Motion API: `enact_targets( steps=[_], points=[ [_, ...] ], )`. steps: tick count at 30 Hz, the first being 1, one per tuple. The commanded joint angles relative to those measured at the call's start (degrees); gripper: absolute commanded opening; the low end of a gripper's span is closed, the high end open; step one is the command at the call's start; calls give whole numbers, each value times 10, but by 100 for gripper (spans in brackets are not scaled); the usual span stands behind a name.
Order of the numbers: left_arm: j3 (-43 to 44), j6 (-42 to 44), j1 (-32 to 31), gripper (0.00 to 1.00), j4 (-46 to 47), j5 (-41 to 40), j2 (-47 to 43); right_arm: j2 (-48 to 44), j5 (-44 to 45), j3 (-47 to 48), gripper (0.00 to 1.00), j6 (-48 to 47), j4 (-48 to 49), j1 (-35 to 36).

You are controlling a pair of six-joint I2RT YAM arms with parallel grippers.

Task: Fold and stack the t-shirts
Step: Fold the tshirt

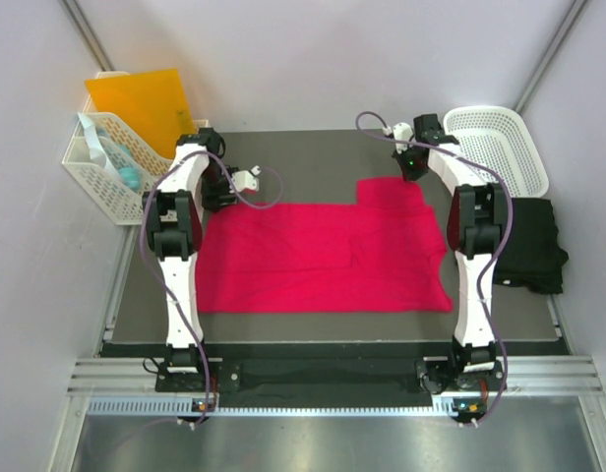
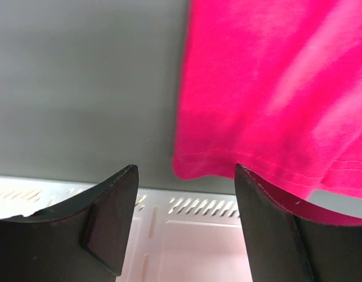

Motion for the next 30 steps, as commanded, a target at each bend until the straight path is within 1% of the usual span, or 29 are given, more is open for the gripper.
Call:
enact_targets(
  steps=[1, 7, 10, 12, 13, 15, 16, 25, 30],
  points=[
    [19, 36, -1, 71, -62, 31, 15, -47, 8, 1, 0, -10, -1, 9],
    [18, 41, -1, 69, -66, 25, 25, -48, 10, 0, 0, -8, -2, 12],
    [17, 38, -1, 68, -50, 26, 27, -49, 11, -3, 0, -9, -3, 13],
    [18, 36, -1, 64, -38, 26, 27, -51, 10, -5, 0, -7, -3, 13],
    [17, 36, 14, 63, -35, 25, 28, -51, 10, -7, 0, -6, -3, 13],
    [18, 36, 15, 57, -29, 25, 27, -52, 9, -14, 0, -6, -2, 13],
    [20, 35, 14, 56, -25, 25, 26, -52, 9, -14, 0, -7, -2, 14],
    [25, 28, 20, 55, -13, 35, 19, -48, 11, -12, 0, -10, 4, 20],
    [35, 28, 20, 56, -13, 40, 16, -45, 13, -11, 0, -12, 4, 22]
  ],
)
